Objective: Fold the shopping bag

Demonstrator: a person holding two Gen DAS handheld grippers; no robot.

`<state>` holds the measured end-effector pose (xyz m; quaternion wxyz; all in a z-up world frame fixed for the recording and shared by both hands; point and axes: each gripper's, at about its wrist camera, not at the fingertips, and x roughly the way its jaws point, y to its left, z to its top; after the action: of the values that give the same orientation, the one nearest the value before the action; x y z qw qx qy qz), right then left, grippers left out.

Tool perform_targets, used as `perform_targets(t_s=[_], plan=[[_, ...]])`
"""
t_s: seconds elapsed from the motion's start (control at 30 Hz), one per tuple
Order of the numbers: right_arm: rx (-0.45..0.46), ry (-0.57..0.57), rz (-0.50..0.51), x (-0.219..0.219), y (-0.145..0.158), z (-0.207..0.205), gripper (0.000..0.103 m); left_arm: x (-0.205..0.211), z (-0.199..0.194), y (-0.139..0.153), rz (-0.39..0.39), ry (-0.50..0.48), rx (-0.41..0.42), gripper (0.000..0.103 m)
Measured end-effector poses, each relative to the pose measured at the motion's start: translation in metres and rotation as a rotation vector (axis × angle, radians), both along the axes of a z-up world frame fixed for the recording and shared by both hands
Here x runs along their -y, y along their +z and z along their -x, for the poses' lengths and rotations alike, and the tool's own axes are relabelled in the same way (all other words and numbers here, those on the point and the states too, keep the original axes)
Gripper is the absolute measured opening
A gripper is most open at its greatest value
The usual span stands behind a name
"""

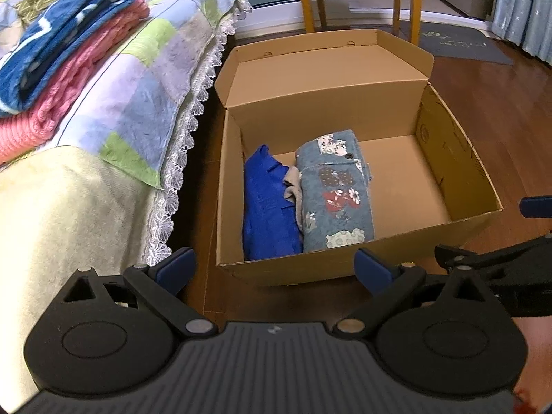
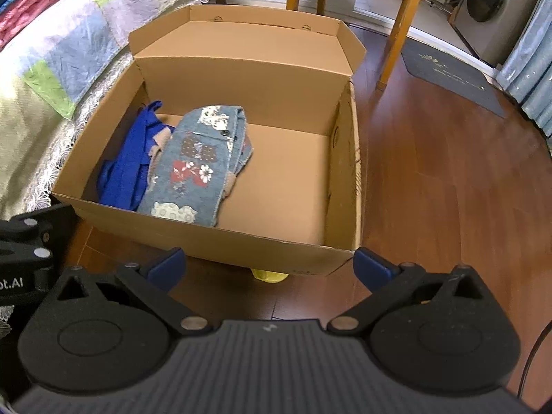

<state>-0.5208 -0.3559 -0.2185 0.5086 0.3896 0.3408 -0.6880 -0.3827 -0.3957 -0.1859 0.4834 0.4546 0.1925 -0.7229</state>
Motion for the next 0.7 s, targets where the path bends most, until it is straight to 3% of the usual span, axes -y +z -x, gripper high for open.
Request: perform_targets(t_s=[0.7], plan=[[-0.018,-0.003,-0.023,-0.0024,-0.0102,0.0052,0.102,-0.0062,0.005,-0.003,-0.058,-0.014,-0.029,0.099]])
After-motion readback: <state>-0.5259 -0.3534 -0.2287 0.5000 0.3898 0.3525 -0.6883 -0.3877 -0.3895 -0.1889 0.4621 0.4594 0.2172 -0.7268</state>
